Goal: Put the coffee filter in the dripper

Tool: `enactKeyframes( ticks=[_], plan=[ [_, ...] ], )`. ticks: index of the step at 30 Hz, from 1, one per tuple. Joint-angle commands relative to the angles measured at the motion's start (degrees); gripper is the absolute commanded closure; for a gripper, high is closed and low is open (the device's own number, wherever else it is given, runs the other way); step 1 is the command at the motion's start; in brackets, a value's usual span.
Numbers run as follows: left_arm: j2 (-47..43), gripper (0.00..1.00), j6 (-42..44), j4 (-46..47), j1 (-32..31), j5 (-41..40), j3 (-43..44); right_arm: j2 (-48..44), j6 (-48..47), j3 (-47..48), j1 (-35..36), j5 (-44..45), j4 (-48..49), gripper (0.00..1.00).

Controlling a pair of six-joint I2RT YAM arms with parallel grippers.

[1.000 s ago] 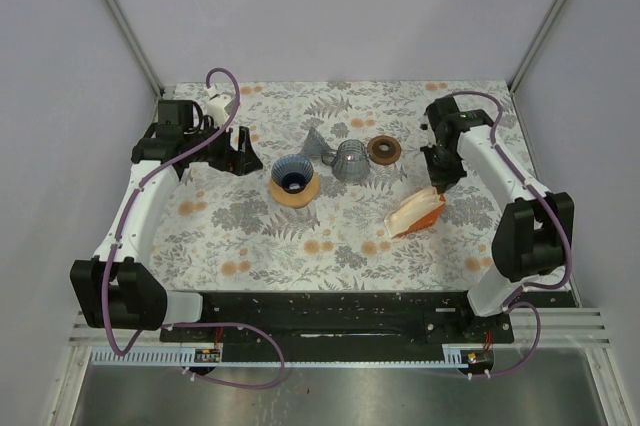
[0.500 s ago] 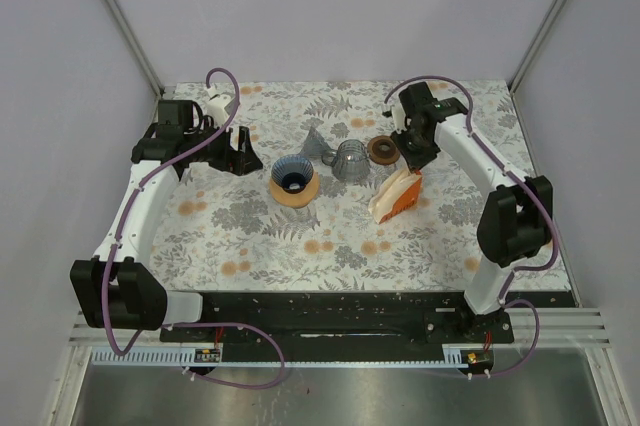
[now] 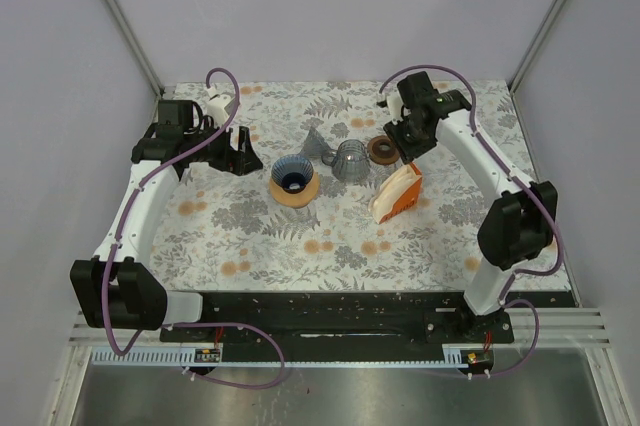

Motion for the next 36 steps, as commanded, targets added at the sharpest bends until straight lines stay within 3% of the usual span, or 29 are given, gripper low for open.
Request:
enactKeyframes(
  ticks=[1,6,12,15,25,27,29,30,36],
  plan=[
    [-0.49,0.15,0.29,1.42,0.42,2.09,0.87,-7.13,-9.96,0.62,4.22,-6.85,0.29,0.55],
    [-1.45,0.14,2.75,1.25,0.50,1.74,0.08,-12.93,-30.79,-7.20,8.18,-16.35,2.74,0.57],
    [-0.66,0.14,3.72,0.10,1.12,2.27,0.61,-10.67,-40.31,-9.24,8.18,-13.47,0.04,0.56],
    [-0.49,0.14,3.89,-0.07,1.21,2.80,0.69,-7.24,-41.72,-7.57,8.18,-12.77,-4.36,0.54],
    [0.39,0.14,4.16,-0.60,1.82,3.41,0.96,-6.34,-41.55,-10.10,8.36,-13.47,-1.64,0.58],
    [0.65,0.14,4.16,-0.51,1.91,3.67,1.05,-6.96,-41.73,-11.95,8.36,-11.98,-0.68,0.65],
    [0.92,0.14,4.07,-0.51,1.82,3.85,1.05,-6.79,-41.90,-12.57,8.45,-10.13,0.02,0.81],
    [1.01,0.14,4.07,-0.51,1.91,3.94,1.05,-6.53,-41.99,-12.57,8.36,-9.43,0.03,0.82],
    [1.01,0.14,3.98,-0.51,1.91,3.94,1.13,-3.63,-41.55,-9.85,8.27,-8.10,-0.24,0.73]
  ],
)
